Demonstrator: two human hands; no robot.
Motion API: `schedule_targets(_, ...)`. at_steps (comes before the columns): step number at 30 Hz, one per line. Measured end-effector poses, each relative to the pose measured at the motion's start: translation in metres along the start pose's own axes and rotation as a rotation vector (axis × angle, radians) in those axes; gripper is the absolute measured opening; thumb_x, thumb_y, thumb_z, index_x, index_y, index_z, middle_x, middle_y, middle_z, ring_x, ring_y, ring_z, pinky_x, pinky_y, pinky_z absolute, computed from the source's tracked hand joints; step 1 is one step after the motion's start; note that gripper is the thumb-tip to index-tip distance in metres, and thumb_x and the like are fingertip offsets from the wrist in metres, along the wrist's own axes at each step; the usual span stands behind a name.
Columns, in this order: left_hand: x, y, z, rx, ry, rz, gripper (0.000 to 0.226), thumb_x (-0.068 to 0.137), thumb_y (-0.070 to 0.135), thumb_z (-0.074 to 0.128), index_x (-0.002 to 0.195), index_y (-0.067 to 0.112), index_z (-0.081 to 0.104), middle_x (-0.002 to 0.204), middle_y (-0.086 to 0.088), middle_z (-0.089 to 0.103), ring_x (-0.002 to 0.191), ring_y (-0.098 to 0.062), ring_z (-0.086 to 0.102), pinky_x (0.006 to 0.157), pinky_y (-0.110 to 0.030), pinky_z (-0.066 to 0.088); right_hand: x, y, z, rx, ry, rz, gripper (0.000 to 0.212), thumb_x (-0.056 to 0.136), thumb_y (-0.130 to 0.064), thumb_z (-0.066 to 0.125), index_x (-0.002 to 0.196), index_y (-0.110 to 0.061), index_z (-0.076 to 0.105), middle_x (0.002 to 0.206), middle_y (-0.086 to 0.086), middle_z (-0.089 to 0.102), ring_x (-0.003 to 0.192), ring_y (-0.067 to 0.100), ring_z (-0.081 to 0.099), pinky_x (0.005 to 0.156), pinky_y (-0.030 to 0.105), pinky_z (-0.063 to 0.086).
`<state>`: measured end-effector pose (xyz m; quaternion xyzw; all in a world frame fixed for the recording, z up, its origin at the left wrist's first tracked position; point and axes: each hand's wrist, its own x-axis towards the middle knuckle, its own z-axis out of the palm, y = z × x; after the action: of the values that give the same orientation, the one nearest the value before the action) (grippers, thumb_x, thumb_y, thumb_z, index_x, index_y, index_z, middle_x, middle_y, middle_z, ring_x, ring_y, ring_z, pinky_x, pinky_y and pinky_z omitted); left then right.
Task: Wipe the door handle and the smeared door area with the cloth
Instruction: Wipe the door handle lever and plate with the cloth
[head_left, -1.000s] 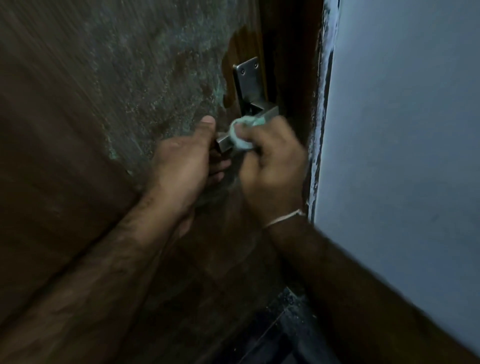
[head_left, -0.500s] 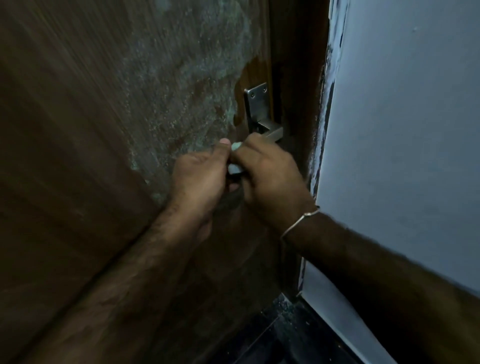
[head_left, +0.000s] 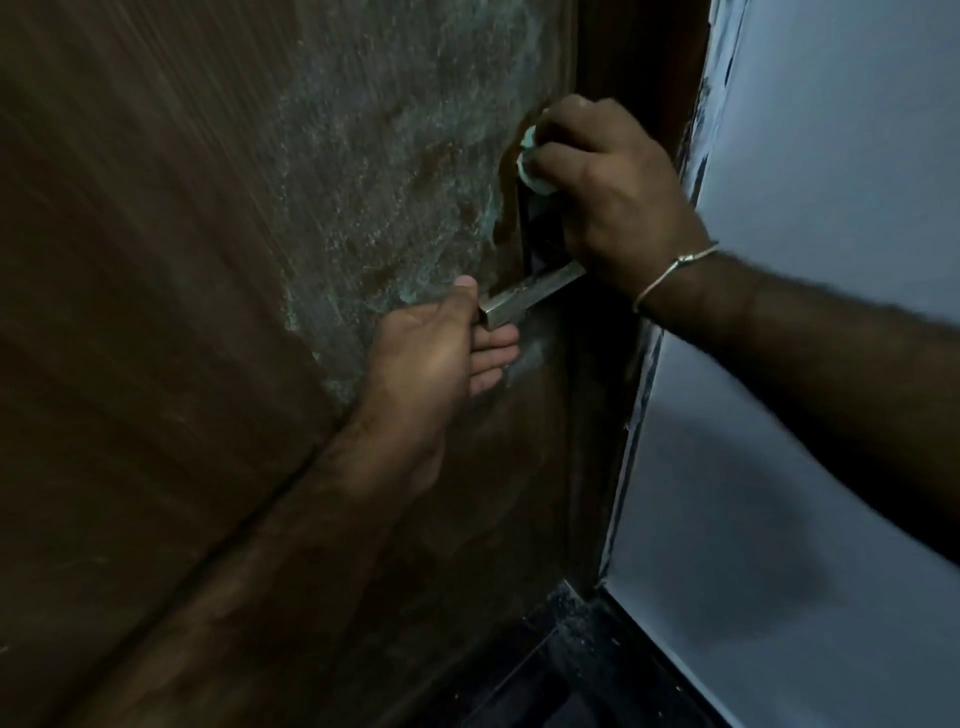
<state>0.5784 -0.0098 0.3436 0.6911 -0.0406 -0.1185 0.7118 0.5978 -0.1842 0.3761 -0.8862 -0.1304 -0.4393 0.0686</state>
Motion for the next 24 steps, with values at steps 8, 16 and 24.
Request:
schedule_targets(8,-0.002,0.004,0.003,-0.005,0.017,-0.009,0.031,0.101,0.039,0.046,0.093,0.013,0.061,0.082,-0.009,0.077,0.080,-0.019,0.076,0.078,-0.035,0.061,0.008,-0.002,-0.001,0.022,-0.007,0.278,0.023,0.086,0.000,0.055,0.105,-0.003,0.067,0.113,0.016,0.059,0.097,0.031,0.060,0.083,0.042,0.052)
schedule_targets(16,0.000,0.004,0.005,-0.002,0.032,-0.025,0.033,0.101,0.040,0.045,0.092,0.012,0.062,0.082,-0.010,0.076,0.078,-0.019,0.075,0.075,-0.032,0.060,-0.016,-0.017,-0.001,0.003,-0.257,-0.074,0.023,0.091,-0.001,0.051,0.103,0.005,0.069,0.114,0.021,0.063,0.108,0.038,0.055,0.088,0.029,0.039)
schedule_targets(24,0.001,0.000,0.005,0.109,0.040,0.051,0.023,0.095,0.028,0.060,0.079,0.016,0.070,0.078,-0.007,0.077,0.079,-0.018,0.075,0.077,-0.034,0.061,-0.023,-0.015,-0.011,0.084,-0.106,0.345,0.026,0.086,-0.001,0.058,0.107,-0.005,0.072,0.115,0.013,0.065,0.108,0.027,0.060,0.097,0.029,0.045)
